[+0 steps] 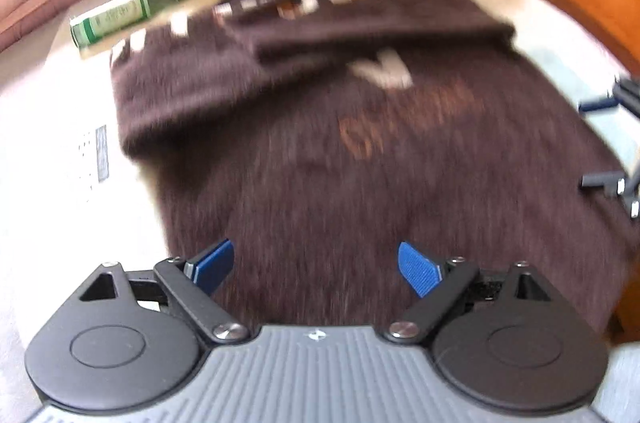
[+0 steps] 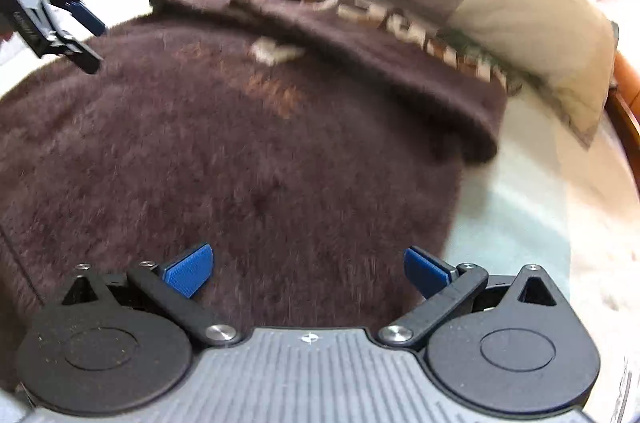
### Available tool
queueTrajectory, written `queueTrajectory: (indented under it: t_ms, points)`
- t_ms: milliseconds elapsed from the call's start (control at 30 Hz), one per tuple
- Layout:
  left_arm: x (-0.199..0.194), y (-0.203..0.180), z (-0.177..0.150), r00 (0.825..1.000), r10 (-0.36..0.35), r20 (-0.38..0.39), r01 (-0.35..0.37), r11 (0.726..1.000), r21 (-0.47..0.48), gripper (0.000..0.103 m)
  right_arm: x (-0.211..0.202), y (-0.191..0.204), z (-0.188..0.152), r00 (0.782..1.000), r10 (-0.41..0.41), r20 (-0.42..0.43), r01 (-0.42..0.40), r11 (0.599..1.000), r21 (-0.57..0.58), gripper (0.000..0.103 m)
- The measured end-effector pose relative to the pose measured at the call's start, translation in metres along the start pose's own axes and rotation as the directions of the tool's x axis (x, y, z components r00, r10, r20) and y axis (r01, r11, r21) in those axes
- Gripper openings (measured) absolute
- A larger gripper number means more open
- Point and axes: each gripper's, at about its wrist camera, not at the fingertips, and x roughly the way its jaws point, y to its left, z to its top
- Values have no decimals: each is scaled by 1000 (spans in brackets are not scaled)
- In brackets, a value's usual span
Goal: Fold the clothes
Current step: 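Withdraw both open grippers above the folded sweater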
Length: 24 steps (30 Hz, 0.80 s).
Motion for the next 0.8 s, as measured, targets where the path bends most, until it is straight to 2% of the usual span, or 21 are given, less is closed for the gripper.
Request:
queueTrajectory:
  t_ms: [133,267,400,800]
  points:
    - [14,1,12,998,-35,51,34,999,24,89,13,14,16,995,1,104,3,999,-42,103]
    - [22,1,7,997,-40,59,36,997,65,89,35,32,26,993,-5,114,16,995,-96,103]
    - [33,1,5,998,-46,31,43,995,88,90,36,38,30,990,-17,140,31,995,-98,103]
    - [50,-25,25,998,-66,15,62,974,216,93,29,33,-3,974,-61,219,42,995,89,103]
